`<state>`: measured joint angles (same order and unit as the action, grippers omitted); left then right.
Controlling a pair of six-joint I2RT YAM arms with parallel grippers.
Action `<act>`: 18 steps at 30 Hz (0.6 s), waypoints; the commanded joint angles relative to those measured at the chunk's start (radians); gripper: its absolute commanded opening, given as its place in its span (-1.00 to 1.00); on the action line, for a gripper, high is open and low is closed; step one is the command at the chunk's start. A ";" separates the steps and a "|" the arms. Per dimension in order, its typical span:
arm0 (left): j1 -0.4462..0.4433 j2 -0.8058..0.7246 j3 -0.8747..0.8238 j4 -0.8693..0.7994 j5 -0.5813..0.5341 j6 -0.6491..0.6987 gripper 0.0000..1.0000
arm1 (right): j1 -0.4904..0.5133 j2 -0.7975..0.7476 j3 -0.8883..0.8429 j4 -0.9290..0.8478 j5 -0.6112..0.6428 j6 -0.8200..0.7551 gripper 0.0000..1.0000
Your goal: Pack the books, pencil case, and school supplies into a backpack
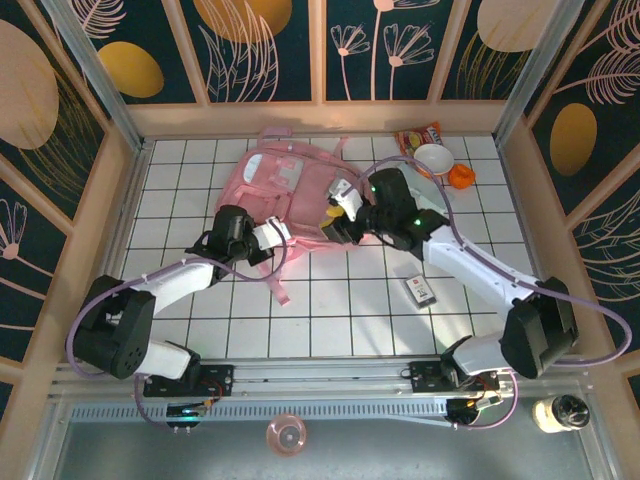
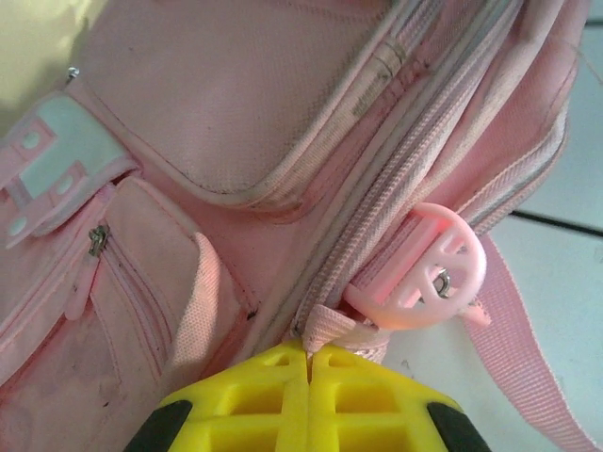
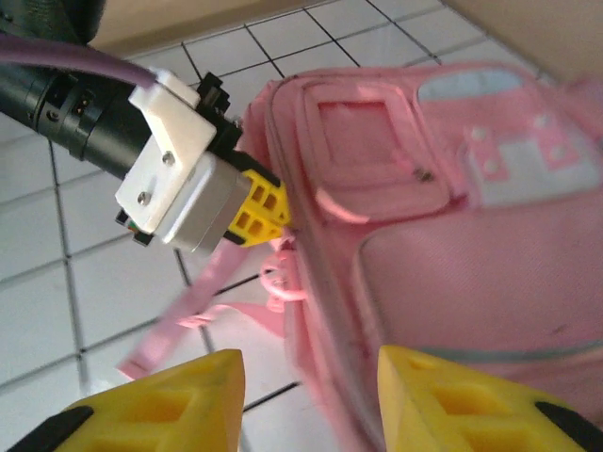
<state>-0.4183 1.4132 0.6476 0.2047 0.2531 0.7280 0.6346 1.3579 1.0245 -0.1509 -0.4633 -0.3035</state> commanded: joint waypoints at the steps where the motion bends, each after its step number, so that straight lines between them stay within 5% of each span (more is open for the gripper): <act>1: 0.001 -0.058 0.024 0.039 0.056 -0.117 -1.00 | 0.019 -0.052 -0.099 0.125 0.050 0.352 -0.09; 5: 0.002 -0.083 0.036 0.001 0.090 -0.125 -1.00 | 0.023 -0.072 -0.153 0.087 0.125 0.363 0.36; 12: 0.064 -0.106 0.042 -0.028 0.178 -0.176 -1.00 | 0.012 -0.062 -0.235 0.111 0.444 -0.223 0.63; 18: 0.141 -0.103 0.039 -0.093 0.138 -0.106 -1.00 | -0.110 0.032 -0.253 0.235 0.406 -0.557 0.69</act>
<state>-0.3038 1.3281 0.6533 0.1253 0.3851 0.5865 0.5690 1.3449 0.7746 -0.0235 -0.0971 -0.6224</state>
